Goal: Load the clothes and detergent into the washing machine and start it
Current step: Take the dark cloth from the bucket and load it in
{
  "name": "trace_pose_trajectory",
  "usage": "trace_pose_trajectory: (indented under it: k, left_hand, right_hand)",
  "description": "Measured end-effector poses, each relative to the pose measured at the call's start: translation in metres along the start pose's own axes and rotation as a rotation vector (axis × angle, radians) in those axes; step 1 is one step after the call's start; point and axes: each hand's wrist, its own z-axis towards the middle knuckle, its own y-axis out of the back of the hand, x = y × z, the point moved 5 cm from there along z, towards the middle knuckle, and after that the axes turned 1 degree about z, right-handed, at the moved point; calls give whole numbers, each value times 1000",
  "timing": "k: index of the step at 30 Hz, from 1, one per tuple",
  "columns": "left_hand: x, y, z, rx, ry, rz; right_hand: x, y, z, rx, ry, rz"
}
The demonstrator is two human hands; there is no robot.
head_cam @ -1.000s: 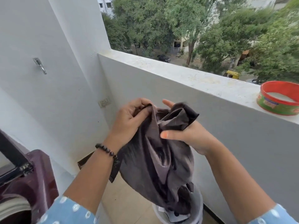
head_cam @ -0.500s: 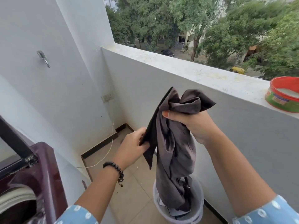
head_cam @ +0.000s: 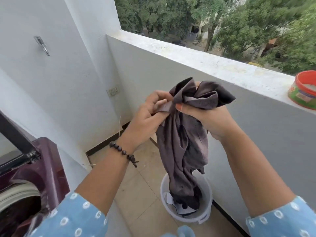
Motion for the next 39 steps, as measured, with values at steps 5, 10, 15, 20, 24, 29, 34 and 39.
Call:
trace_pose_trajectory:
  k: [5,10,15,20,24,29,34,39]
  left_hand:
    - [10,-28,1,100,93,-140]
    - [16,-25,-1,-42,149,-160]
    - [3,2,1,-375,150,-346]
    - [-9,2,-1,-452,152,-400]
    - [-5,33,-11,-473,198,-364]
    - [-25,90,-32,-510,77,126]
    - [-17,23,-31,205,-10,940]
    - [33,-5,-28,323,99,1118]
  right_hand:
    - [3,-20,2,61,125,-44]
    - [-10,-22,9,41,35,-155]
    - [-37,-26,-15,296,-125,-120]
    - [-72,-59,-28,234,-171,-169]
    - [-76,-44,-17,234,-230,-204]
    - [-70,-21,-5,362,-247,-774]
    - [-52,-51,-4,557,-79,-1179]
    - [-37,-59,-6,641,-37,-1241]
